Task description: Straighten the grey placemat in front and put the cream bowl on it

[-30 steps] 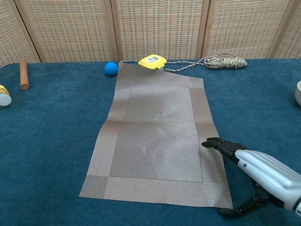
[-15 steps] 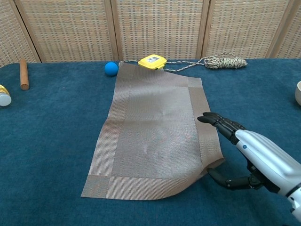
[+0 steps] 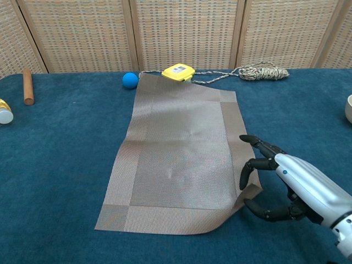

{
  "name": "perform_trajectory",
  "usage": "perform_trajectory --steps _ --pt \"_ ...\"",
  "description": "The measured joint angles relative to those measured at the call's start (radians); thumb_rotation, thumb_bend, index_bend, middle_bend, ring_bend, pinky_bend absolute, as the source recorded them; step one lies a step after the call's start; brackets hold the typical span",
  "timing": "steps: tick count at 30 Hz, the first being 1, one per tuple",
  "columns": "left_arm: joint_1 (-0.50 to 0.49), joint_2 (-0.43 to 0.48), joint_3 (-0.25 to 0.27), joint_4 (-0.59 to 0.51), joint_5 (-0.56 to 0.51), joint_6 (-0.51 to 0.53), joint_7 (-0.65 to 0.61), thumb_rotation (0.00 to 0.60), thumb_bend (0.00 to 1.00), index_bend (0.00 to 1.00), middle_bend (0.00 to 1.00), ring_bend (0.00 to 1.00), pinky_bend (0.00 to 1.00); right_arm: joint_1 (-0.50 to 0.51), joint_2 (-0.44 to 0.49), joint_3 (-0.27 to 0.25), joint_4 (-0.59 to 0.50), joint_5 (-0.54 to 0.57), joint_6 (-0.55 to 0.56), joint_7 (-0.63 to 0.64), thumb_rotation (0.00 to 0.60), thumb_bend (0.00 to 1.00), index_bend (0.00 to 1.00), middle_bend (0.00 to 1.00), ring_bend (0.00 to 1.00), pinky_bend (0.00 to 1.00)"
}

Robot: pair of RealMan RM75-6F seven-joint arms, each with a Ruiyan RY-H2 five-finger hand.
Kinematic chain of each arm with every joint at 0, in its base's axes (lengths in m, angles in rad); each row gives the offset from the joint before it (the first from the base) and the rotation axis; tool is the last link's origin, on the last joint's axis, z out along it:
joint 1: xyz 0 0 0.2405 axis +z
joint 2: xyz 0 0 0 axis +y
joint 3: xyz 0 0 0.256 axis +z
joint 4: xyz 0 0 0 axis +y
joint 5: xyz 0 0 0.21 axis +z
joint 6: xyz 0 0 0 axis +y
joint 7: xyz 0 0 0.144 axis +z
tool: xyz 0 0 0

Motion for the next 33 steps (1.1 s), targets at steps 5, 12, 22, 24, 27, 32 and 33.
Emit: perform_trajectory --steps 5,12,22,24,27,32,33 --pt "-0.001 0.001 0.001 -0.003 -0.003 -0.005 0.002 0.600 0.11 0.01 0.00 0.00 0.00 0.000 -0.005 0.000 0.019 -0.004 0.012 0.004 0.600 0.53 0.68 0.13 0.00 0.00" --pt "-0.003 0.002 0.001 -0.004 -0.006 -0.008 0.000 0.600 0.12 0.01 0.00 0.00 0.00 0.000 -0.007 -0.004 0.022 -0.008 0.020 0.010 0.600 0.59 0.71 0.14 0.00 0.00" --pt "-0.004 0.005 0.000 -0.002 -0.008 -0.012 -0.012 0.600 0.12 0.01 0.00 0.00 0.00 -0.002 0.004 -0.018 -0.004 -0.020 0.028 0.004 0.600 0.60 0.73 0.14 0.00 0.00" --pt "-0.004 0.006 0.000 -0.002 -0.008 -0.012 -0.013 0.600 0.12 0.01 0.00 0.00 0.00 0.001 0.016 -0.021 -0.015 -0.025 0.028 -0.001 0.600 0.60 0.74 0.14 0.00 0.00" --pt "-0.004 0.006 0.000 -0.002 -0.010 -0.014 -0.014 0.600 0.12 0.01 0.00 0.00 0.00 0.005 0.048 -0.023 -0.041 -0.035 0.032 -0.015 0.600 0.60 0.75 0.14 0.00 0.00" --pt "-0.005 0.007 -0.001 -0.002 -0.010 -0.014 -0.014 0.600 0.12 0.01 0.00 0.00 0.00 0.012 0.130 -0.005 -0.075 -0.051 0.068 -0.060 0.600 0.60 0.76 0.14 0.00 0.00" --pt "-0.005 0.007 -0.001 -0.003 -0.010 -0.013 -0.013 0.600 0.11 0.01 0.00 0.00 0.00 0.014 0.149 0.002 -0.083 -0.051 0.073 -0.067 0.600 0.60 0.76 0.14 0.00 0.00"
